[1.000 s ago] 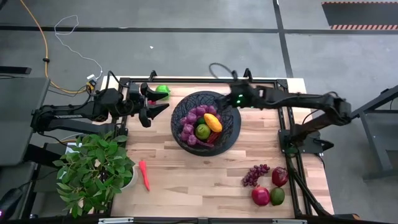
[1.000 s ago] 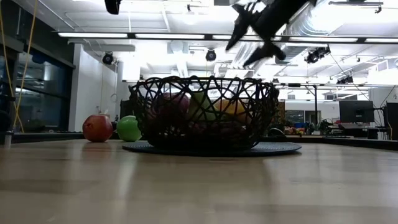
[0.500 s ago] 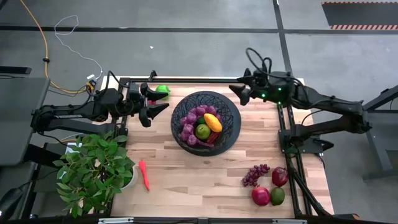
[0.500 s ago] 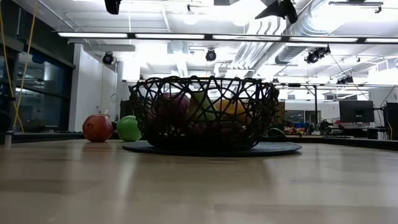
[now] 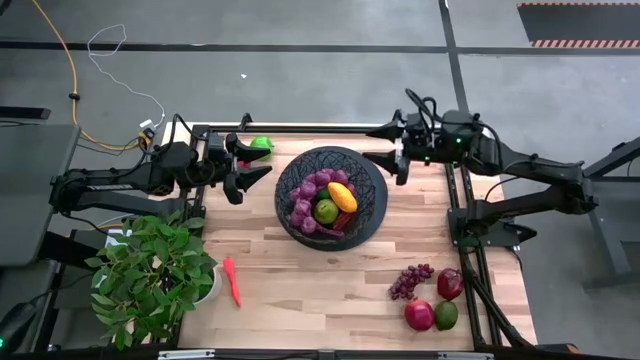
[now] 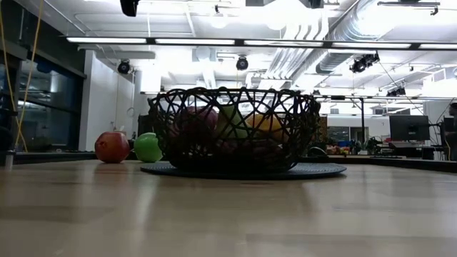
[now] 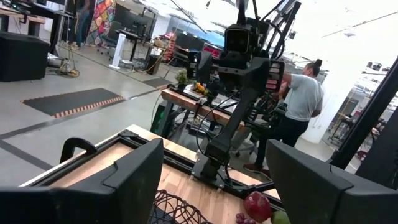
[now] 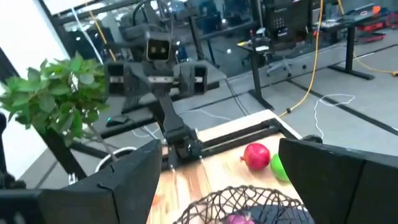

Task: Build produce basket
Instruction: Put the top red pomegranate into basket

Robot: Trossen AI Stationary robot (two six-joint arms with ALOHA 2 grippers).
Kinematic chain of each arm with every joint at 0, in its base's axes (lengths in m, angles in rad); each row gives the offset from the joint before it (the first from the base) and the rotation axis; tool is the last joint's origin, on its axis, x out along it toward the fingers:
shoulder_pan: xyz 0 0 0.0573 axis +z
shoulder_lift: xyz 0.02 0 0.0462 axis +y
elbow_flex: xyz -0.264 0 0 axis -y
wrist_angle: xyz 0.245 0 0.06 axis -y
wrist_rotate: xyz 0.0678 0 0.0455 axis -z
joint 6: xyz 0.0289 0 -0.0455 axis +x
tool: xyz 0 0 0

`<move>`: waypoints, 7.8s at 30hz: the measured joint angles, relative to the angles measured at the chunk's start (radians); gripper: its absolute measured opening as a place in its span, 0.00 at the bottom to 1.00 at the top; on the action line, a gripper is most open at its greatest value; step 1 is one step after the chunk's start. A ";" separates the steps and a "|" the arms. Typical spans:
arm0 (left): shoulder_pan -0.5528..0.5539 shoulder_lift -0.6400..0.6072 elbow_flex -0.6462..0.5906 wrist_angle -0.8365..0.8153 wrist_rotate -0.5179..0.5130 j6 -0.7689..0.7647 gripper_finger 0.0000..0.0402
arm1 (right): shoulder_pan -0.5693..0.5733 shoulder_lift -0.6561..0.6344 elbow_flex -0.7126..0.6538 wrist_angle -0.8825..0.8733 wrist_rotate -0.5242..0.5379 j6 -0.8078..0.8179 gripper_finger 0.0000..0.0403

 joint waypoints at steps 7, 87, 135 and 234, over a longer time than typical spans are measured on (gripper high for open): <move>0.000 0.000 0.000 0.000 0.000 0.000 0.67 | 0.000 0.003 0.000 -0.015 -0.001 -0.029 0.76; 0.347 0.286 0.247 -0.788 -0.266 -0.199 0.93 | 0.000 0.003 0.000 -0.054 0.037 0.001 0.76; 0.659 0.491 -0.215 -0.524 -0.223 -0.630 0.93 | 0.000 0.003 0.000 -0.059 0.058 -0.003 0.76; 0.037 0.306 0.186 0.005 0.107 0.209 0.82 | 0.033 0.016 -0.237 0.322 -0.090 -0.134 0.76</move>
